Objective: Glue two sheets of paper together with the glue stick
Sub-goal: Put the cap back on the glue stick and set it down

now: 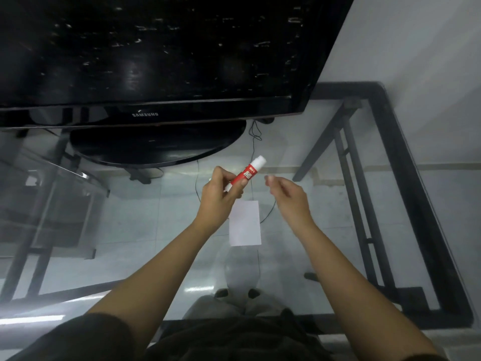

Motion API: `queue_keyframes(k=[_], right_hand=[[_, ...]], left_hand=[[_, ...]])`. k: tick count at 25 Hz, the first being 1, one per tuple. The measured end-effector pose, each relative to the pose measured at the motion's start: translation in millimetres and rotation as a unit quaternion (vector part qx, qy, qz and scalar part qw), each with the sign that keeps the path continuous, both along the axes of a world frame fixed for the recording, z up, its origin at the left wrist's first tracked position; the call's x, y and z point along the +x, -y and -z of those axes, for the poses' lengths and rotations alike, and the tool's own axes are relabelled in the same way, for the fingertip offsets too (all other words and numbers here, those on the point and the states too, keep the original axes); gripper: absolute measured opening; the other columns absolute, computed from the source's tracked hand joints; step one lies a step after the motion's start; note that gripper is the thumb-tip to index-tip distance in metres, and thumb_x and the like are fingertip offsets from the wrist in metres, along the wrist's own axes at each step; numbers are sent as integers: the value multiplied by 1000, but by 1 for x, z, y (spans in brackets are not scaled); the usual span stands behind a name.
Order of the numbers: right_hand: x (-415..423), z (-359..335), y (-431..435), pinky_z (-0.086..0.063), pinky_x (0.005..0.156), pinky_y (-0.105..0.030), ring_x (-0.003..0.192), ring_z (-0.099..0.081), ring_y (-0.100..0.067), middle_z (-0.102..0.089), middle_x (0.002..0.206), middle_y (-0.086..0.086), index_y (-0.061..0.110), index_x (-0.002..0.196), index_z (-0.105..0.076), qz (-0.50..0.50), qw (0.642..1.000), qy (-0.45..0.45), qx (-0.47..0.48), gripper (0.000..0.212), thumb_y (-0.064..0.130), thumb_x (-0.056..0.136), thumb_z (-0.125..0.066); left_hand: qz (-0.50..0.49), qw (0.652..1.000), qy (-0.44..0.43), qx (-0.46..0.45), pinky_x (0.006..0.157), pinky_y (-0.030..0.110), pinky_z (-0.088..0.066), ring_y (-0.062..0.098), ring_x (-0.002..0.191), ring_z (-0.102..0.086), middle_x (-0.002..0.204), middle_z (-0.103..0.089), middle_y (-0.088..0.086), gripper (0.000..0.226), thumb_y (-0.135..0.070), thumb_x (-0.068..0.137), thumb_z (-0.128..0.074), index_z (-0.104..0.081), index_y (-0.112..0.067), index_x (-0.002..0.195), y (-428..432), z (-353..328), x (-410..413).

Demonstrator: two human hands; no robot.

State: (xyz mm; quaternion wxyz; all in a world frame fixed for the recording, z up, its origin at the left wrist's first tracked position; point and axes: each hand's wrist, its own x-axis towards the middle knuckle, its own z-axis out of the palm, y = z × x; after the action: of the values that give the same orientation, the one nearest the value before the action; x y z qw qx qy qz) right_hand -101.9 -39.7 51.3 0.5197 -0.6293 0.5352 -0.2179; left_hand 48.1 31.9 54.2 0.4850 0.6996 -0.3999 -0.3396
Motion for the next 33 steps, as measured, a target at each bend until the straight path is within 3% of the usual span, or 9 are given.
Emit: queue_keyframes(k=[3,11,15,19,23,24,29,31,33], right_hand=[[21,-27,-3,-42,78,-19,94,-61,-4,-67,93,19,45,82,-66,-18,997,60,39,19,57,83,-52],[25,-39,-1,-42,67,-17,77,-64,3,-71,80,11,31,74,-70,72,985,142,70,14,44,79,-67],[24,-36,-4,-43,72,-20,85,-65,-1,-71,83,12,32,74,-69,101,981,146,77,15,46,79,-66],[20,-28,-8,-43,74,-23,93,-65,-8,-70,88,9,33,75,-69,103,977,162,88,15,46,81,-64],[21,-27,-6,-44,83,-23,96,-65,-8,-72,91,7,30,81,-72,75,974,189,100,18,47,78,-66],[21,-27,-5,-45,86,-24,96,-65,-9,-72,92,5,28,83,-72,73,974,189,98,20,47,78,-66],[22,-31,1,-47,90,-26,100,-64,-16,-71,97,-3,25,85,-73,62,972,211,87,25,48,78,-67],[21,-34,2,-47,84,-17,98,-65,-11,-72,94,3,29,83,-73,45,971,221,85,18,46,78,-67],[21,-34,1,-46,75,-9,96,-65,-7,-73,93,5,29,85,-72,24,973,218,75,16,43,79,-67]], left_hand=[[-11,1000,-9,-21,61,18,-53,5,65,-64,82,-61,-6,19,-34,87,-58,-45,-20,84,0,-11,-2],[21,999,-19,-33,67,26,-52,11,81,-58,97,-59,-6,24,-30,83,-65,-48,-26,100,-5,-18,0],[13,998,-38,-51,63,18,-51,3,70,-60,78,-65,-17,15,-30,80,-69,-56,-30,87,-10,-17,1],[31,977,-207,-34,66,24,-55,13,66,-65,76,-70,0,13,-27,86,-61,-60,-14,86,-10,-19,3],[-26,863,-499,73,46,17,-46,9,44,-49,57,-60,3,23,-34,93,-50,-52,-12,101,-7,-29,-2],[-24,862,-501,73,46,18,-46,9,45,-48,58,-59,3,23,-35,93,-48,-50,-14,104,-7,-30,-2],[22,979,-200,-15,58,21,-45,8,54,-50,62,-57,-5,25,-40,92,-48,-53,-16,92,-7,-31,-3],[26,960,-267,83,46,19,-39,9,42,-40,49,-48,-3,41,-48,93,-39,-55,-14,78,-1,-36,2],[24,889,-404,215,34,19,-31,9,35,-30,41,-39,-4,51,-53,91,-39,-54,-15,61,3,-45,7]])
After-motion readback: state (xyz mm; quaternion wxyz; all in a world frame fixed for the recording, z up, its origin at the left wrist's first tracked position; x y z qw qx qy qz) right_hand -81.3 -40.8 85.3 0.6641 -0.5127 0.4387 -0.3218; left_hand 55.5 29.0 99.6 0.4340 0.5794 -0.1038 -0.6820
